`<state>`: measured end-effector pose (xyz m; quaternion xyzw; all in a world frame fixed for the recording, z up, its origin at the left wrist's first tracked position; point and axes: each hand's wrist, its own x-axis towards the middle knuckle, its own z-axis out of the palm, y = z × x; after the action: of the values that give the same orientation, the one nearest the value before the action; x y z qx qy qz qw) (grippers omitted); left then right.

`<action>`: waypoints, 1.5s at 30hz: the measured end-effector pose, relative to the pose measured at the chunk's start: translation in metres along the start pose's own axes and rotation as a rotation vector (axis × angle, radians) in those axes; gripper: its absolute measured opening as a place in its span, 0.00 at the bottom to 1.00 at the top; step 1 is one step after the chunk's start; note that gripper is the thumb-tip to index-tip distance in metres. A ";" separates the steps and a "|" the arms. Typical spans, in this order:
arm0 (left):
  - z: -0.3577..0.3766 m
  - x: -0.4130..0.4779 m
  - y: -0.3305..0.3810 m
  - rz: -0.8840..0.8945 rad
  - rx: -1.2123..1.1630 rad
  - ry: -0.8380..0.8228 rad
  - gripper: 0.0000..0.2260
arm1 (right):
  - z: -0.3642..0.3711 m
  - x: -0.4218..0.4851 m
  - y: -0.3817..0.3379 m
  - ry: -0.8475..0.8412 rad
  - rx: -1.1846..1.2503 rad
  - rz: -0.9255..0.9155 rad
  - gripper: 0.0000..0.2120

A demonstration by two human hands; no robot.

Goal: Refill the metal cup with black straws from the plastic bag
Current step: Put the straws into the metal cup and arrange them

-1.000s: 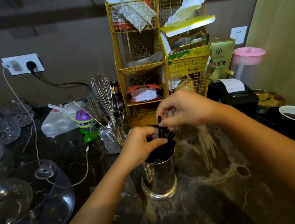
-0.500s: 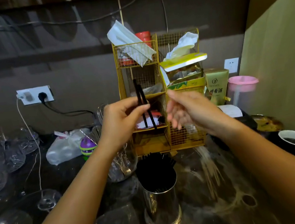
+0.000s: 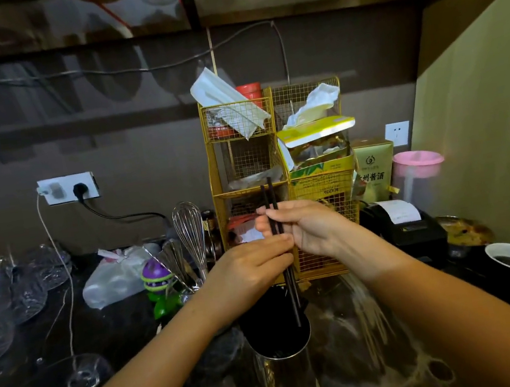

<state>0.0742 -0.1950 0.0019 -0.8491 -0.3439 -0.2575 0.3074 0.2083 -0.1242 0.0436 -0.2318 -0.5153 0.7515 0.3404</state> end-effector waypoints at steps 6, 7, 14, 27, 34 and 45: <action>-0.003 -0.001 0.000 -0.413 -0.413 -0.074 0.21 | 0.001 0.005 -0.006 0.064 -0.196 -0.189 0.06; -0.006 0.002 0.001 -0.562 -0.555 0.008 0.20 | 0.001 0.004 -0.006 0.056 -0.199 -0.213 0.06; -0.002 0.005 -0.007 -1.071 -1.083 0.101 0.14 | 0.001 -0.006 0.017 -0.019 -0.123 -0.310 0.06; 0.031 -0.018 0.016 -1.041 -1.201 -0.008 0.09 | 0.000 -0.017 0.037 0.037 -0.553 -0.509 0.30; 0.041 -0.026 0.022 -1.030 -1.018 -0.133 0.10 | -0.005 -0.020 0.047 0.113 -0.980 -0.695 0.23; 0.048 -0.038 0.032 -0.847 -0.497 -0.265 0.09 | -0.032 -0.020 0.097 0.104 -1.086 -0.606 0.16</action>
<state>0.0844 -0.1961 -0.0662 -0.7079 -0.6224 -0.3238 -0.0817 0.2175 -0.1427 -0.0580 -0.2515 -0.8495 0.2400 0.3969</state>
